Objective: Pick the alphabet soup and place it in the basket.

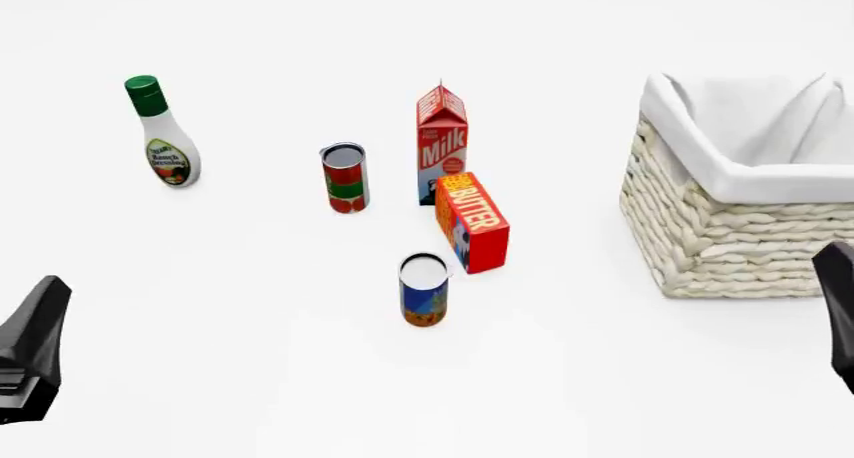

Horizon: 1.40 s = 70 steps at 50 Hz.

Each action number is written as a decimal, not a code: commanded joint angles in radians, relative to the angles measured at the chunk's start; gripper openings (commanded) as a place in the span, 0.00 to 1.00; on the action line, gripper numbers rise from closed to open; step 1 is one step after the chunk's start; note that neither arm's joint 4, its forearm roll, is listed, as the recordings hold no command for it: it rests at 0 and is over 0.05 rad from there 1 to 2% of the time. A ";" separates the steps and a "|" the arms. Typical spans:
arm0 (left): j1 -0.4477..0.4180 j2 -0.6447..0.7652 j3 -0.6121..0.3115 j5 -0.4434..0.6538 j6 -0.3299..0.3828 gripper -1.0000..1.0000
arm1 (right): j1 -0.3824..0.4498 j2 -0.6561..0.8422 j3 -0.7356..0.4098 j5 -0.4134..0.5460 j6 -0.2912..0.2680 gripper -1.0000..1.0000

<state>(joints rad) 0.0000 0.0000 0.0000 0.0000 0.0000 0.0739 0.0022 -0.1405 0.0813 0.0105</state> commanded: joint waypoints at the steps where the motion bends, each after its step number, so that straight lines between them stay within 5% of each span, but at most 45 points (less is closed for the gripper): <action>1: 0.000 0.000 0.000 0.000 0.000 1.00 | 0.058 -0.001 -0.081 0.048 0.003 1.00; 17: 0.000 0.000 0.000 0.000 0.000 1.00 | 0.170 0.008 -0.177 0.093 -0.013 1.00; 38: 0.000 0.000 0.000 0.000 0.000 1.00 | 0.343 0.185 -0.246 -0.048 -0.036 1.00; 70: 0.000 0.000 0.000 0.000 0.000 1.00 | 0.500 0.465 -0.261 -0.295 -0.055 1.00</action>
<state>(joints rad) 0.0000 0.0000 0.0000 0.0000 0.0000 0.5281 0.3777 -0.3980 -0.1369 -0.0389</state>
